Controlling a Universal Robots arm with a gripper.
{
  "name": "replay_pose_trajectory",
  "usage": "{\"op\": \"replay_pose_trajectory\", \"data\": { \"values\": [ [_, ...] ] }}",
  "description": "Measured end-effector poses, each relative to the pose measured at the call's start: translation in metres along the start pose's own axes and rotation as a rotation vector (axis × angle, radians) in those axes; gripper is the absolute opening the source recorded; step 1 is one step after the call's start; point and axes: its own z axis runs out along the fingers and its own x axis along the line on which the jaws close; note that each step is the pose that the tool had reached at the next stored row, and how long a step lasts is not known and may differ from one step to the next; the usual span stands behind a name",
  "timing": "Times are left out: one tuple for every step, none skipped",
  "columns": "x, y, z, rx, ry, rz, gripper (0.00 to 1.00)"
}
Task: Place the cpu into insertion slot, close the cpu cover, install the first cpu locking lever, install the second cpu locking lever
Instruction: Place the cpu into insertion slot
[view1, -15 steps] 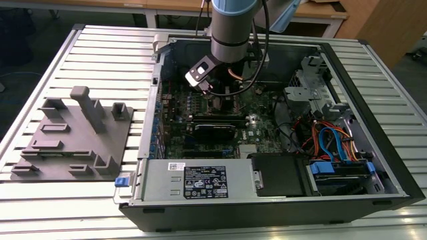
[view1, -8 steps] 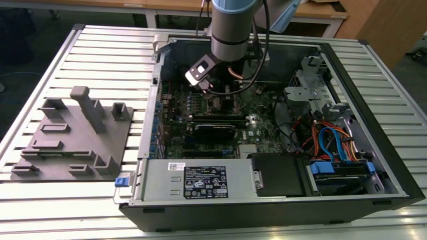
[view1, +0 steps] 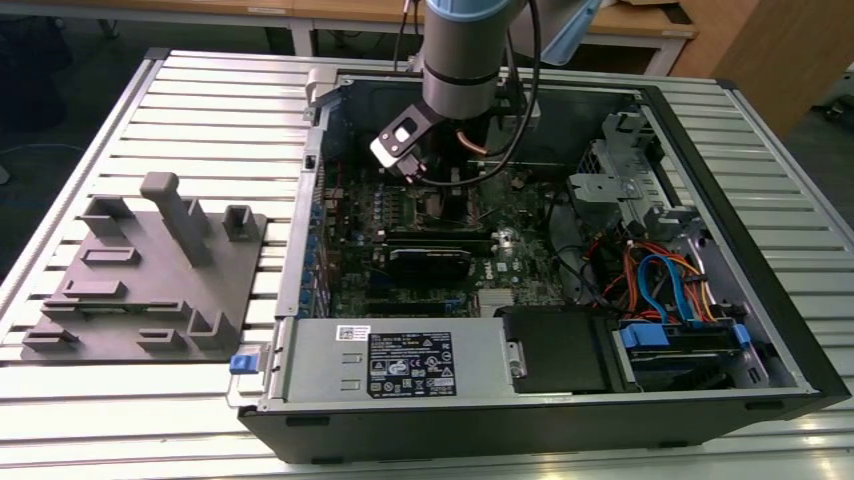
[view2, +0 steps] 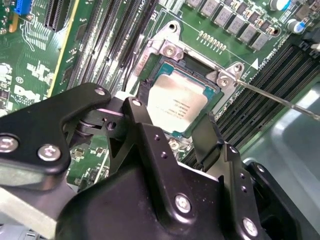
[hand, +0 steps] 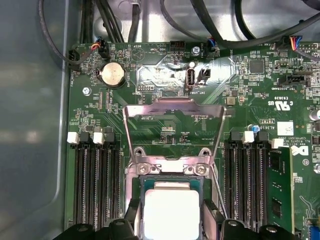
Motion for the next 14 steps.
{"op": "replay_pose_trajectory", "data": {
  "values": [
    [0.0, 0.0, -0.0002, -0.0001, 0.0002, 0.0, 0.61],
    [0.0, 0.0, -0.0005, 0.0, -0.0001, 0.0, 0.61],
    [0.0, 0.0, -0.001, 0.0001, -0.0001, 0.0, 0.61],
    [0.0, 0.0001, -0.0015, 0.0001, -0.0003, 0.0, 0.61],
    [0.0, 0.0001, -0.002, 0.0001, -0.0001, 0.0, 0.61],
    [0.0001, 0.0001, -0.0023, 0.0, 0.0, 0.0, 0.61],
    [0.0001, 0.0001, -0.0023, -0.0001, 0.0001, 0.0, 0.61],
    [0.0001, 0.0001, -0.0023, -0.0001, 0.0002, 0.0, 0.61],
    [0.0001, 0.0001, -0.0024, 0.0, -0.0001, 0.0, 0.61],
    [0.0001, 0.0001, -0.0024, 0.0, 0.0, 0.0, 0.61],
    [0.0001, 0.0001, -0.0024, 0.0, -0.0001, 0.0, 0.61],
    [0.0001, 0.0001, -0.0025, 0.0, 0.0, 0.0, 0.61],
    [0.0001, 0.0001, -0.0025, 0.0, -0.0001, 0.0, 0.61],
    [0.0001, 0.0001, -0.0026, 0.0001, -0.0001, 0.0, 0.61]
  ]
}}
